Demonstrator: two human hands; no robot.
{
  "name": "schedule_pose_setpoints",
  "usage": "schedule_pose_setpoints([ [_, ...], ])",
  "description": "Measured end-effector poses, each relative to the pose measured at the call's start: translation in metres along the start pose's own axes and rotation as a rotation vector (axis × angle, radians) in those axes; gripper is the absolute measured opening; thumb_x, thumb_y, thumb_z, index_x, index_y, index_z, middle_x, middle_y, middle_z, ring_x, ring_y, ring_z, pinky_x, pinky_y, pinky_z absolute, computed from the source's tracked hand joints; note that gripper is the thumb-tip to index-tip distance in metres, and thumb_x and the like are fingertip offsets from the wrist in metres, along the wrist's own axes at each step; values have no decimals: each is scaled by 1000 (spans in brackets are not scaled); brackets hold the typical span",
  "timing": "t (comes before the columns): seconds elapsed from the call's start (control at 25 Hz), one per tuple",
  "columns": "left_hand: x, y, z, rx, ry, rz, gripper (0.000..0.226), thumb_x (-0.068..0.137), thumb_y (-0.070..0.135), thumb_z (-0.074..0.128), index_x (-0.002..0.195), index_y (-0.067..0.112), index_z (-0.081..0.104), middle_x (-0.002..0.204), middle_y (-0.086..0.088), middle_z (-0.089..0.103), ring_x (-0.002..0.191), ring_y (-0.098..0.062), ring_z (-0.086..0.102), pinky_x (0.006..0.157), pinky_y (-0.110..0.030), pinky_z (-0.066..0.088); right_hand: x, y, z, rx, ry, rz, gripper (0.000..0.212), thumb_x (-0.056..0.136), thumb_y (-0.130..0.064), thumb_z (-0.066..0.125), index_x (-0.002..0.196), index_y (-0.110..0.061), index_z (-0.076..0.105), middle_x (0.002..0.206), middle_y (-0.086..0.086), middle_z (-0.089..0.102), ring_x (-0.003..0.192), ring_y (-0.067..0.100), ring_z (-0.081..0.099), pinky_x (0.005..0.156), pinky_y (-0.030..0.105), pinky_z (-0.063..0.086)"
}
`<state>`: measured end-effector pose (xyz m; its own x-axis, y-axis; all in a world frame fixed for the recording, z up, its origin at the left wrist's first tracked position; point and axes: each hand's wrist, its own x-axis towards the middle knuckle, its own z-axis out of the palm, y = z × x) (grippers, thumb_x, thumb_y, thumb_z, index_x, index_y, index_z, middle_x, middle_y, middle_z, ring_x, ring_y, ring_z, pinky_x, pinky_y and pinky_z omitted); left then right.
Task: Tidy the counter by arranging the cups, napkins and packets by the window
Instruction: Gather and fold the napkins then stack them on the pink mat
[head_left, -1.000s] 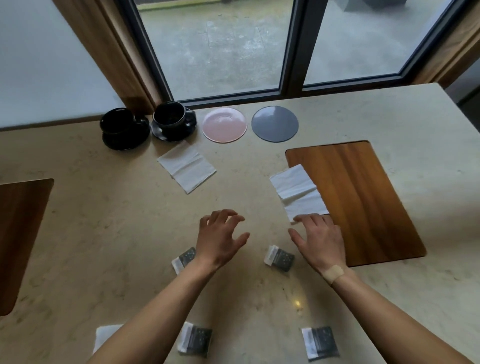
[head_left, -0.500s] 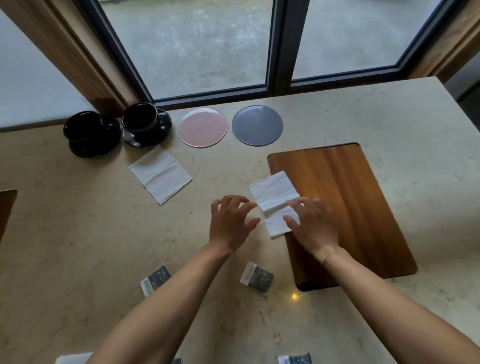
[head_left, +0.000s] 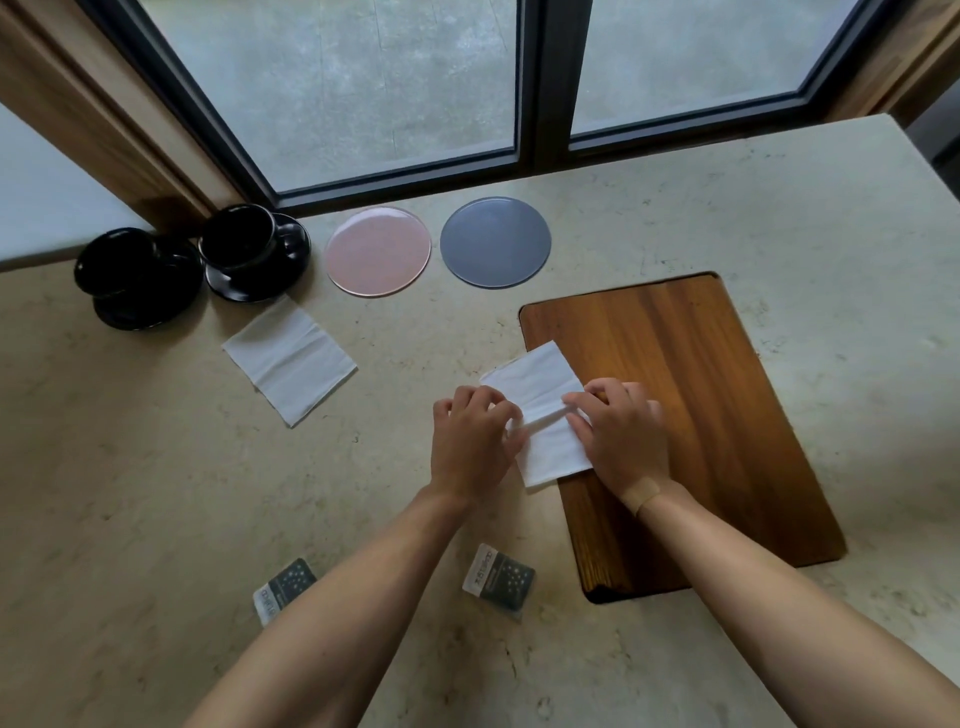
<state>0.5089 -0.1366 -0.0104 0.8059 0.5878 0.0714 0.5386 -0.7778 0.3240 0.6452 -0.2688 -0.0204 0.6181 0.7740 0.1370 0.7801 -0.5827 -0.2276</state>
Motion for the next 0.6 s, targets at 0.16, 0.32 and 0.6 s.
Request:
schedule_pose_setpoints([
  [0.16,2,2,2,1,28,17,9,83,29,70,85,20,71,98,3,69,93,-17,59,80,-30,44,1,-2,2,20,16,19,19,82,-33,71,98,-23,69,97,3,67,82,20,58,62,28,47],
  [0.32,2,6,-2,-60,50,30,5,83,22,70,83,18,69,93,2,70,87,-18,61,77,-32,49,2,-5,1,50,9,46,19,80,-33,73,96,-23,70,98,3,66,83,21,57,63,28,46],
  [0.6,-5,5,-17,-187,79,66,6,86,21,66,88,15,65,87,-1,72,75,-17,63,73,-25,45,-6,-15,-3,161,-13,119,14,81,-32,72,88,-20,69,94,2,69,84,21,59,68,33,51],
])
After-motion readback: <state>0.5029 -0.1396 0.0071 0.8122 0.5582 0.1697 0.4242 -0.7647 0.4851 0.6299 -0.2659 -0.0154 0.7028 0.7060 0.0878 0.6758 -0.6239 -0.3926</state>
